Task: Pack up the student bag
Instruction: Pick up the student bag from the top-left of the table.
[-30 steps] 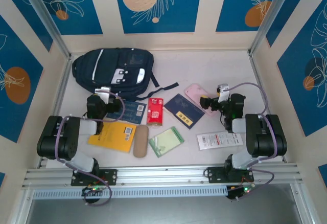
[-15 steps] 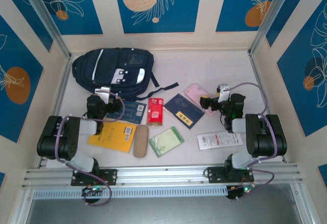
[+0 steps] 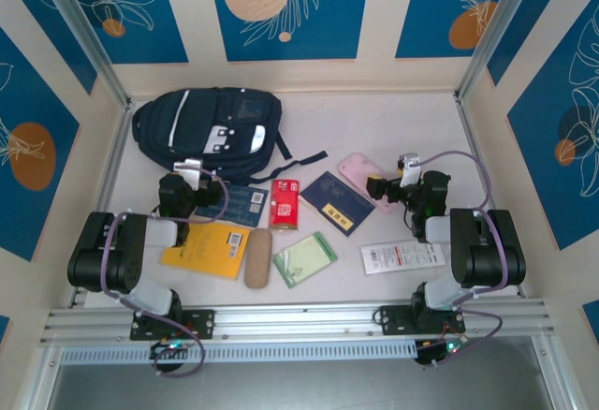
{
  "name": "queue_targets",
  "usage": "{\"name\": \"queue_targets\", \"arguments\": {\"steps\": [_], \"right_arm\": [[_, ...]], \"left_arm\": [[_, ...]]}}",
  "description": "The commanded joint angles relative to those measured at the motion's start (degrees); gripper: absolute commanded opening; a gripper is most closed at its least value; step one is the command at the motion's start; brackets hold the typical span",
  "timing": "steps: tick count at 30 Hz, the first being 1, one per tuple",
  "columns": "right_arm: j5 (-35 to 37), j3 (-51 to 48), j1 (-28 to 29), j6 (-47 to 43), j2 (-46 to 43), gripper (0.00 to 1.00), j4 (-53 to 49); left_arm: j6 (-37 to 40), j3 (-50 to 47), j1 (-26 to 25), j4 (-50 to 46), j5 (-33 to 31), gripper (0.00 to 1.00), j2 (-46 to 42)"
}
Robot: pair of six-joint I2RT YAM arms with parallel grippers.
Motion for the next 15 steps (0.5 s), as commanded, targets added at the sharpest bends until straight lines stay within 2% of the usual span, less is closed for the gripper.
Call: {"name": "queue_targets", "arguments": {"steps": [1, 5, 7, 8, 11, 15], "right_arm": [[-1.7, 1.0, -0.4, -0.3, 0.2, 0.99, 0.9], [-0.9, -0.7, 0.0, 0.0, -2.5, 0.99, 2.2], [5.8, -0.8, 0.8, 0.7, -10.9, 0.99, -5.5], [8.2, 0.5, 1.9, -0.2, -15.6, 0.99, -11.4], [10.8, 4.6, 8.1, -3.9, -25.0, 0.99, -21.6], [14.6, 8.9, 19.6, 0.6, -34.3, 0.99, -27.3]], "left_arm": [[-0.5, 0.8, 0.6, 0.0, 0.6, 1.00, -1.1], [1.9, 4.5, 0.1, -13.4, 4.8, 1.00, -9.5], [4.8, 6.9, -1.3, -21.4, 4.9, 1.00, -15.6], [6.2, 8.0, -2.9, -24.7, 2.8, 1.00, -18.9], [4.4, 10.3, -7.0, -27.7, -0.7, 1.00, -28.1], [-1.0, 19.8, -14.5, -40.0, 1.5, 1.00, -34.8]]}}
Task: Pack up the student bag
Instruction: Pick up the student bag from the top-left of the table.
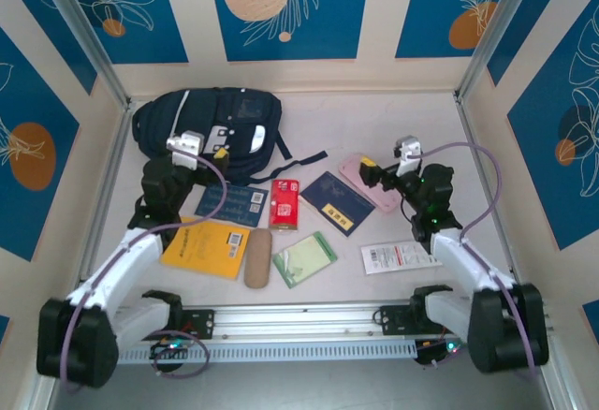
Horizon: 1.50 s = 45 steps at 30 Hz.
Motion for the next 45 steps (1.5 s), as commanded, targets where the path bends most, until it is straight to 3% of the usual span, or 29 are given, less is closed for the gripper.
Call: {"name": "queue_targets", "arguments": {"steps": [1, 4, 7, 9, 11, 13, 15, 17, 19, 23, 29, 36, 45], "right_arm": [[6.5, 4.8, 9.8, 1.3, -5.6, 0.99, -10.7], [12.8, 17.6, 19.3, 0.3, -6.7, 0.99, -29.2], [23.0, 35.0, 25.3, 12.7, -2.8, 0.99, -52.6], [15.8, 40.5, 23.9, 18.1, -1.7, 0.99, -60.2], [11.4, 37.2, 21.3, 23.3, -3.3, 0.99, -55.7], [5.5, 35.2, 19.8, 26.3, -2.9, 0.99, -50.7], [8.7, 43.1, 21.0, 27.6, 4.9, 0.95, -59.6], [8.7, 49.8, 21.4, 28.3, 12.9, 0.97, -67.2], [8.0, 51.3, 21.5, 29.3, 17.7, 0.99, -67.8], [-1.4, 52.2, 18.4, 35.2, 27.2, 0.99, -63.5], [-9.1, 55.8, 14.5, 39.0, 41.7, 0.96, -56.3], [-13.0, 70.1, 17.6, 40.1, 60.3, 0.96, -54.2], [-11.9, 95.6, 21.7, 43.9, 81.9, 0.94, -61.5]], "left_arm": [[-5.2, 7.7, -6.0, -13.1, 1.1, 1.00, -3.4], [-15.8, 15.1, -13.7, -23.1, -6.4, 1.00, -3.6], [-20.4, 29.1, -17.5, -45.6, -9.1, 1.00, 0.9], [-25.3, 36.6, -17.3, -59.6, -13.1, 1.00, 5.7], [-31.5, 38.8, -16.7, -65.9, -19.8, 1.00, 9.9], [-34.7, 36.3, -13.7, -64.4, -13.7, 1.00, 10.6], [-38.4, 32.8, -11.0, -60.9, -8.3, 1.00, 8.7], [-41.5, 30.3, -9.0, -59.1, -5.5, 1.00, 6.8], [-44.1, 29.3, -7.8, -59.0, -4.7, 1.00, 6.5], [-43.1, 31.0, -7.6, -60.3, -5.2, 1.00, 8.9], [-43.6, 29.8, -7.7, -59.2, -13.4, 1.00, 7.7], [-45.1, 26.3, -7.8, -59.2, -16.0, 1.00, 6.5], [-43.6, 28.0, -10.0, -60.3, -19.5, 0.99, 7.0]]}}
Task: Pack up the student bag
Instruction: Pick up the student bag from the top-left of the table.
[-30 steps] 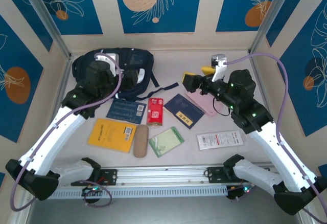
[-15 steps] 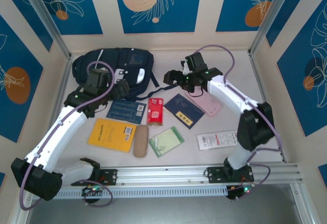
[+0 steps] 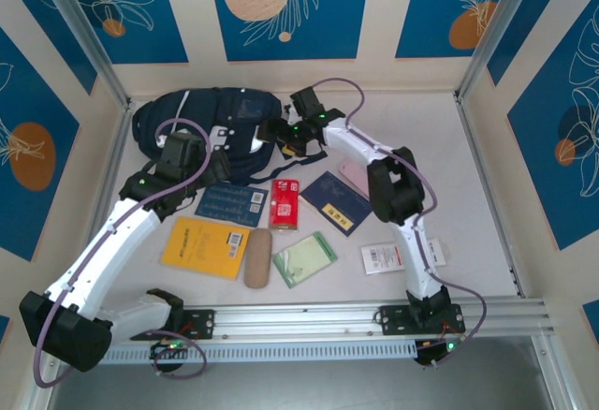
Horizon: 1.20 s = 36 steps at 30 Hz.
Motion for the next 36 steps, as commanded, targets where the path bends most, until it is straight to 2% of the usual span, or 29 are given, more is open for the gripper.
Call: {"name": "queue_targets", "arguments": {"steps": [1, 3, 5, 6, 10, 11, 12, 16, 19, 20, 22, 24, 26, 27, 29, 31, 34, 35, 36], "right_arm": [[-1.6, 8.0, 1.0, 2.5, 6.0, 0.92, -4.8], [-1.8, 13.9, 1.8, 2.5, 10.3, 0.87, -7.3], [-1.5, 18.5, 2.5, 2.5, 13.4, 0.74, -9.9], [-1.6, 20.0, 2.6, 2.6, 14.4, 0.64, -10.7], [-0.6, 23.8, 2.2, 2.3, 15.3, 0.12, -13.8], [0.0, 25.0, 2.0, 1.6, 14.8, 0.03, -15.1], [0.5, 26.6, 1.8, 0.9, 14.3, 0.00, -16.6], [1.9, 40.4, 0.6, -3.5, 13.7, 0.00, -27.2], [2.9, 56.9, -0.7, -7.2, 15.3, 0.00, -38.2], [1.6, 63.3, -1.5, -7.6, 16.7, 0.04, -41.9], [-1.8, 59.4, -3.6, -7.9, 12.2, 0.07, -42.6], [-2.4, 63.4, -5.0, -9.9, 11.1, 0.11, -47.7], [-2.9, 62.3, -6.2, -12.8, 8.0, 0.11, -51.5], [-2.7, 63.5, -6.8, -13.7, 7.7, 0.10, -54.0], [-3.5, 63.4, -8.7, -15.7, 6.2, 0.01, -59.4], [-0.1, 63.7, -10.2, -16.8, 5.5, 0.00, -64.8], [11.4, 60.4, -11.4, -17.5, 3.7, 0.00, -69.3], [15.3, 59.3, -11.6, -17.3, 3.4, 0.02, -69.9], [18.7, 59.5, -11.7, -16.9, 3.6, 0.09, -70.6]], "left_arm": [[0.5, 1.1, -0.9, -1.2, -2.0, 0.99, -0.4], [0.6, 1.0, -1.1, -0.9, -1.8, 0.99, -0.1], [0.7, 1.0, -1.1, -0.8, -1.7, 0.99, 0.0], [0.7, 1.0, -1.0, -0.7, -1.9, 0.99, 0.0], [1.0, 1.0, -1.1, -0.7, -2.4, 0.99, 0.0], [1.0, 1.0, -1.1, -0.7, -2.4, 1.00, 0.0], [1.1, 1.0, -1.1, -0.7, -2.4, 0.99, 0.0], [1.0, 0.9, -1.0, -0.5, -2.5, 0.99, -0.2], [1.1, 0.9, -1.1, -0.6, -2.6, 0.99, -0.5], [1.1, 1.0, -1.1, -0.6, -2.5, 0.99, -0.5], [1.1, 1.1, -1.1, -0.6, -2.1, 0.99, -0.4], [1.1, 1.2, -1.2, -0.6, -1.7, 0.99, -0.4], [1.1, 1.4, -1.2, -0.6, -1.3, 0.99, -0.3], [1.1, 1.4, -1.2, -0.6, -1.2, 0.99, -0.4], [1.2, 1.4, -1.3, -0.9, -1.2, 0.99, -0.5], [1.5, 1.6, -1.3, -1.1, -1.3, 0.99, -0.7], [1.5, 1.6, -1.2, -1.2, -1.2, 0.99, -0.8], [1.5, 1.7, -1.3, -1.2, -1.0, 0.99, -0.9], [1.4, 1.6, -1.2, -1.1, -0.9, 0.99, -1.0]]}}
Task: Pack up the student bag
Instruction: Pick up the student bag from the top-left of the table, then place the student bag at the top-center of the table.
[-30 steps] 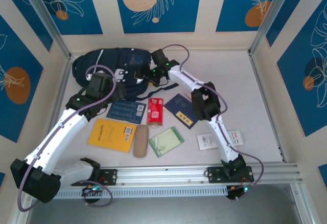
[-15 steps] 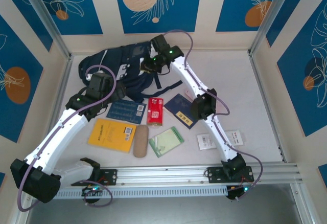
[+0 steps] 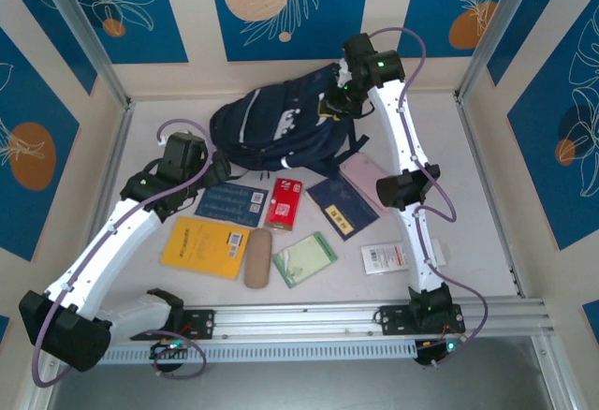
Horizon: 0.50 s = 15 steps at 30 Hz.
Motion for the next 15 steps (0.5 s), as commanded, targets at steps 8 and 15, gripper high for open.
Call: {"name": "queue_targets", "arguments": {"steps": [8, 15], "right_arm": [[27.1, -2.6, 1.6, -2.1, -7.0, 0.99, -6.3], [37.3, -21.9, 3.9, 0.7, -14.3, 0.99, -7.5]], "left_arm": [[1.9, 1.5, -0.7, -1.4, 0.3, 0.99, -2.3], [3.0, 1.2, -1.6, -0.5, 1.0, 0.99, -2.3]]}}
